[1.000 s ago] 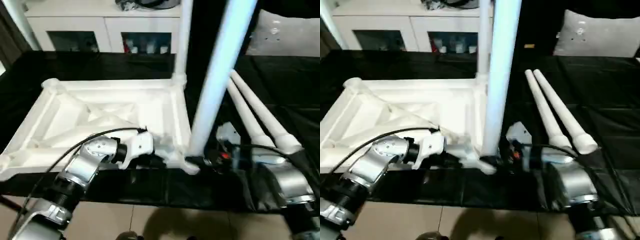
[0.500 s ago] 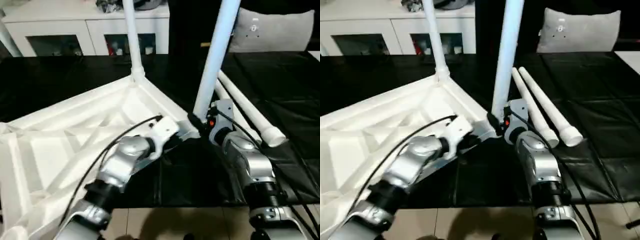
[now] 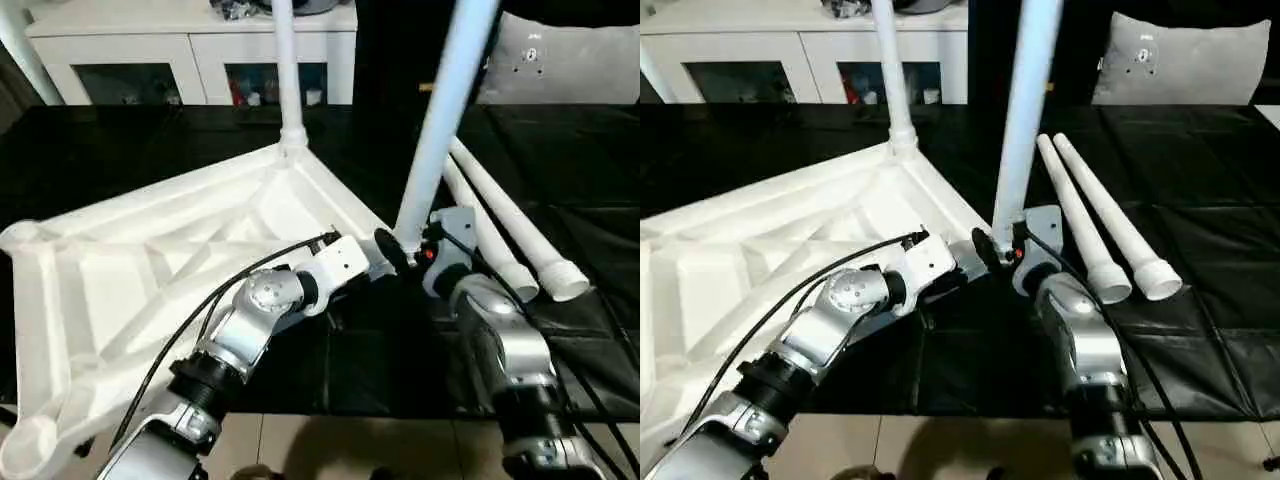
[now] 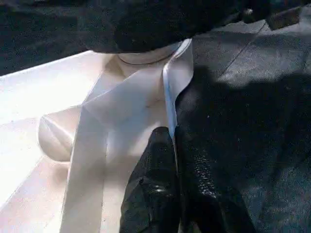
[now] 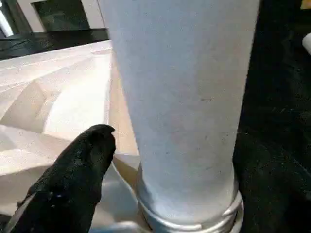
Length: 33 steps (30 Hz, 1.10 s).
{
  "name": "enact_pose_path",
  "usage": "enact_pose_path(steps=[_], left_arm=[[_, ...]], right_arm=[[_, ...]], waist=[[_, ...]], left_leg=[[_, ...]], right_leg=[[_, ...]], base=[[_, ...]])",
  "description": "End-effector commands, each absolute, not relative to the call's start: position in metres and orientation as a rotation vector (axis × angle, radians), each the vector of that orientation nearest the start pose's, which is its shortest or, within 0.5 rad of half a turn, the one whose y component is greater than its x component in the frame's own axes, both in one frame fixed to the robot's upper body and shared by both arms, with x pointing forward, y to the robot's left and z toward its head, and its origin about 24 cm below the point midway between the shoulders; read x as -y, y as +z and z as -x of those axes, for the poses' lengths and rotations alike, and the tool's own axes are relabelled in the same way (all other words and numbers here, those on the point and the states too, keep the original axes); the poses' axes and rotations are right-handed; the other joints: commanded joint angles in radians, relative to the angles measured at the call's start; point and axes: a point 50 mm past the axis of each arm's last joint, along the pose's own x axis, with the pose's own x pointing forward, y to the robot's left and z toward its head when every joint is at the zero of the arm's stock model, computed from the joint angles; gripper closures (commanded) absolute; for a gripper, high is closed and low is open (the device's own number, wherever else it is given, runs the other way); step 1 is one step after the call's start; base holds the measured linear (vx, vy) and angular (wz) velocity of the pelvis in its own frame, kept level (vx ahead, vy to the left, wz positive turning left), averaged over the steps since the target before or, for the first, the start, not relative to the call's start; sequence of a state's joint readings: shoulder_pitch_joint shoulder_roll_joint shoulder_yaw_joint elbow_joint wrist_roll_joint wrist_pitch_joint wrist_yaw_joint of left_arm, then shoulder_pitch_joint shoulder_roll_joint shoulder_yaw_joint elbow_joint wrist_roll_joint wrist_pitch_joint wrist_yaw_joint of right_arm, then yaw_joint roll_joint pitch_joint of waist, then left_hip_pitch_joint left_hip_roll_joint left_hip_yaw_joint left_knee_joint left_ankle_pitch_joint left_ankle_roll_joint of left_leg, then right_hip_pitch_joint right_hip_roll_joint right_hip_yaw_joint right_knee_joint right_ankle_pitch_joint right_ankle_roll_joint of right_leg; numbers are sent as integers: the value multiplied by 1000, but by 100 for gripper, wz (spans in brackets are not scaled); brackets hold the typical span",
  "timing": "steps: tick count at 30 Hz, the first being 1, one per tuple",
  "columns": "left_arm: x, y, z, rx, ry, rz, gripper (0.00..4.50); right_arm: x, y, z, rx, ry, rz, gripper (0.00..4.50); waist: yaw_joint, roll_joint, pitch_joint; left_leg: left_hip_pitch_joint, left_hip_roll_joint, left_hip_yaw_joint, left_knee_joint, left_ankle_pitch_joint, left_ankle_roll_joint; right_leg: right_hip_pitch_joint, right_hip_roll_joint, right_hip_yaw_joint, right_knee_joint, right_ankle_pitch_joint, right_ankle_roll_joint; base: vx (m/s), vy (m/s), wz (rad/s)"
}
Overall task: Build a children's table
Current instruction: Rotate leg to tighten, then rotate table base
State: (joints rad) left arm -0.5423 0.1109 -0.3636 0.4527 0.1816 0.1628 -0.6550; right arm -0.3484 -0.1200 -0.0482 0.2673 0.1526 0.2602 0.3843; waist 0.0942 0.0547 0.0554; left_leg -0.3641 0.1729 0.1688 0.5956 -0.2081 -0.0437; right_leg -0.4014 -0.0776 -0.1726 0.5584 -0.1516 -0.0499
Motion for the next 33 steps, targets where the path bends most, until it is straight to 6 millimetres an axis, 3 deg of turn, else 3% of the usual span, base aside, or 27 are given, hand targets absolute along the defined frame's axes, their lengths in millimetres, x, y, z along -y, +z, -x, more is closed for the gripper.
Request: enact_pose_path(steps=[1, 3, 4, 5, 11, 16, 19, 24, 27, 28, 29, 33], left_arm=[[-43, 68, -321, -125, -991, -479, 450], [-42, 69, -321, -123, -988, -439, 450], [-41, 70, -320, -112, -986, -436, 450], [-41, 70, -320, -112, -986, -436, 407], [-47, 75, -311, -66, -978, -336, 359], [-57, 79, -306, -61, -962, -296, 343], [-79, 82, -301, -80, -925, -289, 343], [-108, 79, -289, -148, -914, -321, 343], [-117, 81, -278, -184, -954, -304, 314], [-119, 81, -275, -193, -967, -310, 309], [-121, 81, -268, -210, -1003, -325, 309], [-123, 82, -262, -221, -1008, -332, 273]], right_arm=[[141, 61, -309, -136, 458, -73, 10], [147, 67, -300, -105, 484, -134, 4], [151, 70, -296, -87, 494, -136, 4], [151, 70, -296, -87, 494, -136, 0], [164, 81, -272, -35, 609, -93, 0], [165, 86, -268, -32, 674, -94, 0], [164, 93, -271, -37, 769, -94, 0], [162, 99, -284, -41, 856, -50, 0], [162, 101, -296, -48, 880, -7, 0], [163, 102, -300, -50, 888, 7, 0], [165, 101, -309, -67, 905, 50, 0], [173, 102, -325, -101, 924, 112, 0]], waist=[[2, -15, -70], [7, -20, -73], [5, -22, -73], [7, -22, -73], [17, -20, -75], [13, -25, -71], [11, -22, -73], [5, -16, -72], [9, -11, -73], [10, -12, -74], [13, -13, -76], [21, -15, -75]], left_leg=[[1, 64, -26, -62, -87, 104], [2, 64, -25, -59, -79, 116], [-4, 65, -26, -60, -69, 121], [-1, 65, -25, -59, -66, 123], [-2, 67, -24, -58, -78, 122], [-2, 55, -19, -57, -106, 108], [-2, 60, -24, -58, -111, 105], [0, 60, -24, -56, -111, 108], [5, 64, -24, -55, -103, 107], [0, 68, -28, -57, -97, 107], [4, 69, -26, -55, -100, 105], [4, 66, -22, -53, -89, 109]], right_leg=[[68, -99, 74, -76, -316, -16], [69, -102, 76, -75, -300, -17], [70, -100, 74, -71, -296, -19], [68, -100, 74, -73, -297, -17], [68, -101, 73, -75, -313, -22], [66, -93, 65, -92, -412, 23], [67, -94, 63, -90, -414, 27], [63, -91, 66, -83, -384, 5], [59, -92, 70, -79, -371, -23], [64, -93, 71, -71, -344, -43], [61, -95, 72, -68, -335, -56], [62, -94, 77, -63, -334, -68]], base=[[0, 0, 0], [0, 0, 0], [0, 0, 0], [0, 0, 0], [0, 0, 0], [0, 0, 0], [0, 0, 0], [0, 0, 0], [0, 0, 0], [0, 0, 0], [0, 0, 0], [0, 0, 0]])
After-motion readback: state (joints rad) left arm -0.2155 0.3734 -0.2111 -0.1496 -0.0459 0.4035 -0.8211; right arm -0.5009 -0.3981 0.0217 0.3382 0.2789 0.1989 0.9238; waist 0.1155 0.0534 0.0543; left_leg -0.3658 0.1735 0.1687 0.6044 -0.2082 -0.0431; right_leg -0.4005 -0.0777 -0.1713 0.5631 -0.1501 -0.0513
